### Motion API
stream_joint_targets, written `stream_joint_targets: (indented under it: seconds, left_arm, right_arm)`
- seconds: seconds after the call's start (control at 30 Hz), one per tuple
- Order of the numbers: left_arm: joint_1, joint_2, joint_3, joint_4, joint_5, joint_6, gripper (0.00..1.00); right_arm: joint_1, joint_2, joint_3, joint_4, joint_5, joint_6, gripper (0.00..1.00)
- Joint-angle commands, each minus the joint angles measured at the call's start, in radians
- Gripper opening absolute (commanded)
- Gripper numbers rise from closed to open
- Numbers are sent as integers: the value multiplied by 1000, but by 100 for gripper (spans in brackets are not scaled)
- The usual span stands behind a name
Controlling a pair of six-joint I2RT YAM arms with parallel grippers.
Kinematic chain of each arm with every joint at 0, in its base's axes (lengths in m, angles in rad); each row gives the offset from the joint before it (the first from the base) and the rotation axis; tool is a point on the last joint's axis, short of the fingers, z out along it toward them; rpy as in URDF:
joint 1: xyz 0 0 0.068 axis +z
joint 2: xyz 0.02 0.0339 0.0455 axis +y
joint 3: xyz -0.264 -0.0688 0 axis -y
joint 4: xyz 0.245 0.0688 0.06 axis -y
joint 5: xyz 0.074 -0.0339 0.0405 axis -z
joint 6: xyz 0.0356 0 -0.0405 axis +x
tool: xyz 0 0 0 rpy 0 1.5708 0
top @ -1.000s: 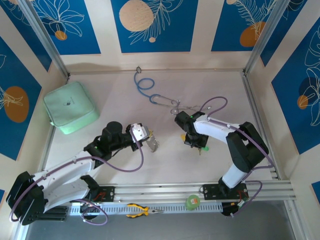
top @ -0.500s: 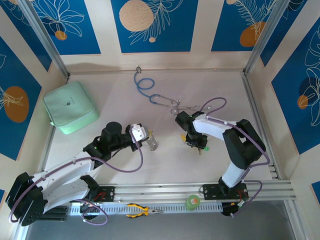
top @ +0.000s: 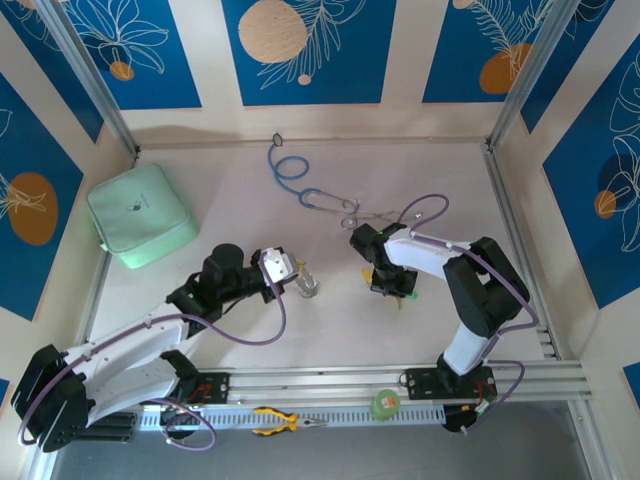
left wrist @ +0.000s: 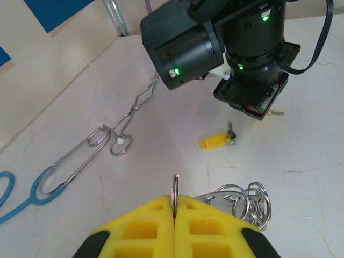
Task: Put the keys on the keyring
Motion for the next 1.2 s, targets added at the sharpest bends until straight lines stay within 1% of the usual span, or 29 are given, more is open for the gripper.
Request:
stream_joint_targets:
  seconds: [0.0, 0.1, 0.2, 0.23, 0.37, 0.43, 0.53, 0.73, 0.8, 1.03, 1.17]
  left_arm:
    - [-8, -24, -9, 17, 25, 22, 0]
    - [-8, -21, -14, 26, 23, 23, 0]
    - [-8, -17, -32, 76, 4, 37, 0]
    - [-8, -17, -41, 95, 3, 46, 0]
    - [-8, -11, -88, 190, 30, 87, 0]
    - [-9, -3, -116, 243, 74, 121, 0]
    - [-9, 10, -137, 284, 137, 148, 0]
    - [-10, 23, -140, 277, 241, 183, 0]
    - [-8, 26, -138, 263, 271, 192, 0]
    - [-9, 21, -137, 249, 299, 200, 0]
    - [-10, 16, -138, 244, 311, 207, 0]
  right_arm:
    - [40, -106, 37, 34, -25, -125, 0]
    - [64, -186, 40, 90, -93, -268, 0]
    - [114, -305, -22, 212, -162, -463, 0]
    - [122, -354, -47, 256, -184, -507, 0]
    - [110, -534, -124, 417, -428, -717, 0]
    - [93, -598, -153, 476, -573, -818, 0]
    - [78, -648, -183, 540, -703, -917, 0]
    - [68, -646, -172, 581, -912, -1032, 0]
    - [70, -628, -159, 585, -954, -1047, 0]
    - [110, -533, -87, 548, -1006, -1056, 0]
    - [114, -491, -56, 524, -1029, -1053, 0]
